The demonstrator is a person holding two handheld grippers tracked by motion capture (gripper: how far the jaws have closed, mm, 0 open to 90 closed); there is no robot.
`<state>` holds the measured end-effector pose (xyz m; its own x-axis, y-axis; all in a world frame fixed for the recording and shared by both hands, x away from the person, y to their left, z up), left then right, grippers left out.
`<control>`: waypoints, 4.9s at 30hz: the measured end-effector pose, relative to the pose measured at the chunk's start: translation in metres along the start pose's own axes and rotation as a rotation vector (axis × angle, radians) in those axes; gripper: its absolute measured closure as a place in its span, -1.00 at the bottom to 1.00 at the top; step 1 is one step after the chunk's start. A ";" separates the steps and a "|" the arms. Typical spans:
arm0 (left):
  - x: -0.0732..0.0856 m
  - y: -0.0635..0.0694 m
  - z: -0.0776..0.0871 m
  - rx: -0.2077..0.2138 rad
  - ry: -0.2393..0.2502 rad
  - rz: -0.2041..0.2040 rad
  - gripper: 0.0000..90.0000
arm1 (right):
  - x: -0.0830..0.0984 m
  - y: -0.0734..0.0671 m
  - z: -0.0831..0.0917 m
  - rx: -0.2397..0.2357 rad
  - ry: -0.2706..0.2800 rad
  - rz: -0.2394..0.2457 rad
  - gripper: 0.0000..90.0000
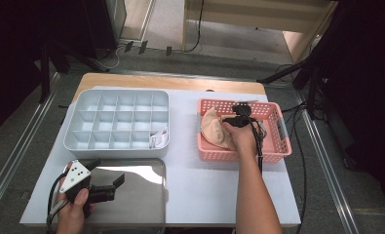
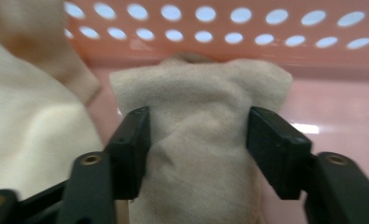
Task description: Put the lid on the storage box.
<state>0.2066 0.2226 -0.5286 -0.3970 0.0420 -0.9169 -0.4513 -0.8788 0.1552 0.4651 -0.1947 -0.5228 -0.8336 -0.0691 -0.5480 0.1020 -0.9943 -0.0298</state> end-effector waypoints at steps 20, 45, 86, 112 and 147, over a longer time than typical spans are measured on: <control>0.002 0.003 -0.002 0.000 -0.015 -0.016 -1.00 | -0.005 0.004 0.045 -0.147 0.247 -0.112 0.81; 0.003 0.007 -0.004 -0.004 -0.022 -0.037 -1.00 | 0.042 0.002 0.110 -0.229 0.501 -0.040 0.83; 0.005 0.015 -0.006 0.007 -0.030 -0.050 -1.00 | 0.200 -0.027 0.152 -0.348 0.513 0.091 0.82; 0.005 0.017 -0.006 0.014 -0.031 -0.054 -1.00 | 0.220 -0.044 0.124 -0.337 0.428 0.131 0.62; 0.005 0.015 -0.006 0.006 -0.029 -0.048 -1.00 | 0.126 -0.013 0.150 -0.242 0.450 0.111 -0.01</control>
<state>0.2025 0.2074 -0.5331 -0.3982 0.0978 -0.9121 -0.4753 -0.8724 0.1140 0.2772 -0.2031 -0.4657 -0.4999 -0.0787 -0.8625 0.3435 -0.9322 -0.1140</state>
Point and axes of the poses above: each handheld gripper's, and its own axes: z roughly backward along the jaws, x roughly out of its underside, y roughly to its right, the point moved 3 cm from there along -z, roughly forward along the jaws
